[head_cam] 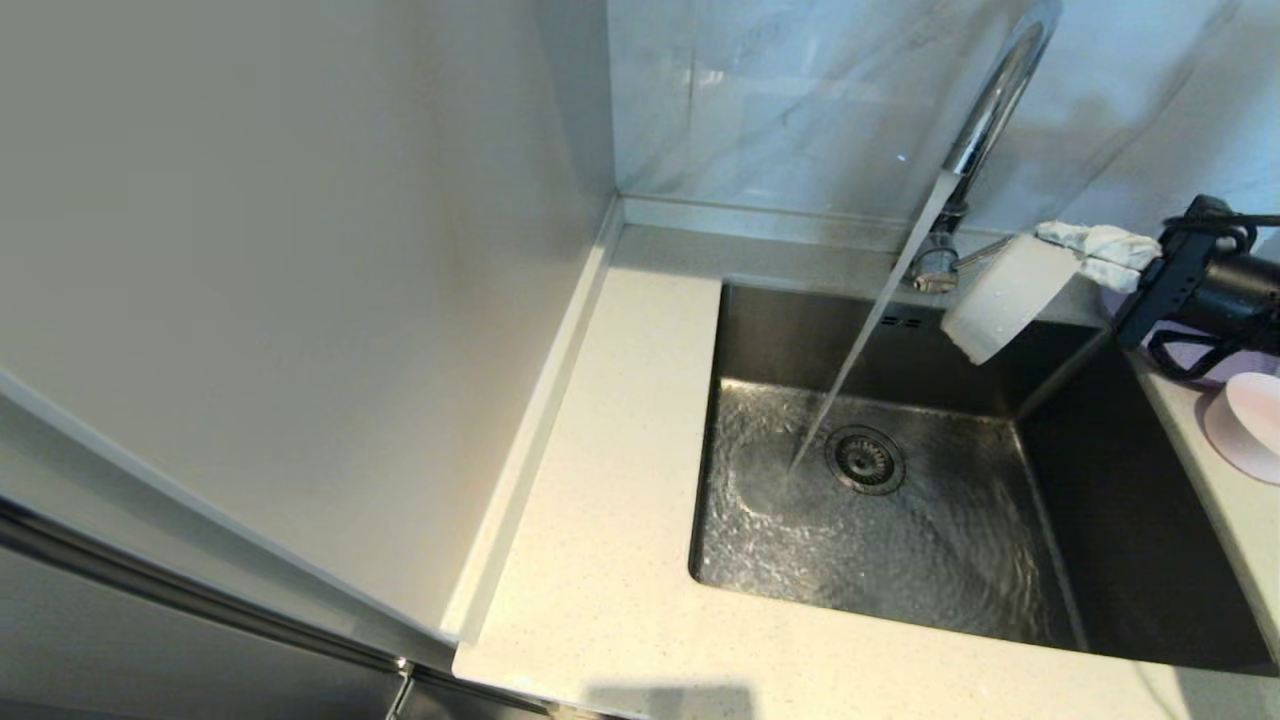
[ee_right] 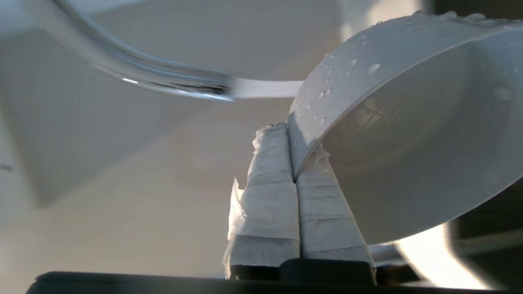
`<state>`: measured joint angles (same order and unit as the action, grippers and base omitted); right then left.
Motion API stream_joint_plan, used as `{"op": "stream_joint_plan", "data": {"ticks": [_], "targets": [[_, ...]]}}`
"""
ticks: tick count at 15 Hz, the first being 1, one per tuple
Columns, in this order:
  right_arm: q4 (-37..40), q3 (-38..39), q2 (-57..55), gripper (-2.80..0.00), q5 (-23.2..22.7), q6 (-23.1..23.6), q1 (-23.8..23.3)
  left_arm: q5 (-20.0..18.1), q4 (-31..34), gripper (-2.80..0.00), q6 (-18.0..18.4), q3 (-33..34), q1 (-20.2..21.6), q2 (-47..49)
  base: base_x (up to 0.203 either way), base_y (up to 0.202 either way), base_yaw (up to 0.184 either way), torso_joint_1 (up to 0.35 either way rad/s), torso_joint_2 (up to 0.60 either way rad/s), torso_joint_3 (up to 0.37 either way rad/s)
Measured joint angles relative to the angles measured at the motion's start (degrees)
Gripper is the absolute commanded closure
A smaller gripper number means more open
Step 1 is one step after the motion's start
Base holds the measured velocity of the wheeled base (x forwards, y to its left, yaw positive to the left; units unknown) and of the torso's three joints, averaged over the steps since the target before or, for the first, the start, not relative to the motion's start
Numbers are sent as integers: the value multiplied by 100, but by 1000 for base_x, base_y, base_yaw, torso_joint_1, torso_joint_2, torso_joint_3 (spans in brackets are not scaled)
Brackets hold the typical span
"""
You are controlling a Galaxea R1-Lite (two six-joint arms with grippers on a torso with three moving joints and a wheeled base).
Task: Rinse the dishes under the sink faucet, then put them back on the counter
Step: Rinse the bowl
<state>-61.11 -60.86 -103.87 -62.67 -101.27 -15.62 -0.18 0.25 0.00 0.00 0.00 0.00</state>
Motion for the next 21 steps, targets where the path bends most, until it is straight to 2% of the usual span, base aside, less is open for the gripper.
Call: {"op": "stream_joint_plan", "data": {"ticks": [3,6,9,11,12,14,16,20,21], "targets": [[442,521,11,0,30,1276,41,0,2,0,0,0,0,0,0,0,0,0,0,0],[1835,511,106,0,399,2360,121,-1,-1,0,2,0,0,0,0,0,0,0,0,0],[3689,215,220,0,1584,3934,592,0,0,0,-1,0,0,0,0,0,0,0,0,0],[5085,30,298,0,2675,5088,985,-2,4,0,0,0,0,0,0,0,0,0,0,0],[5565,-24,339,0,3089,5440,1125,0,2,0,0,0,0,0,0,0,0,0,0,0],[5811,-93,410,0,3333,5615,1276,-2,0,0,2,0,0,0,0,0,0,0,0,0],[5348,-107,455,0,3272,5392,1343,0,1,0,0,0,0,0,0,0,0,0,0,0],[3595,-113,503,0,2968,3684,1376,0,2,0,0,0,0,0,0,0,0,0,0,0],[3221,-132,498,0,2883,3448,1378,0,-1,0,0,0,0,0,0,0,0,0,0,0]]}}
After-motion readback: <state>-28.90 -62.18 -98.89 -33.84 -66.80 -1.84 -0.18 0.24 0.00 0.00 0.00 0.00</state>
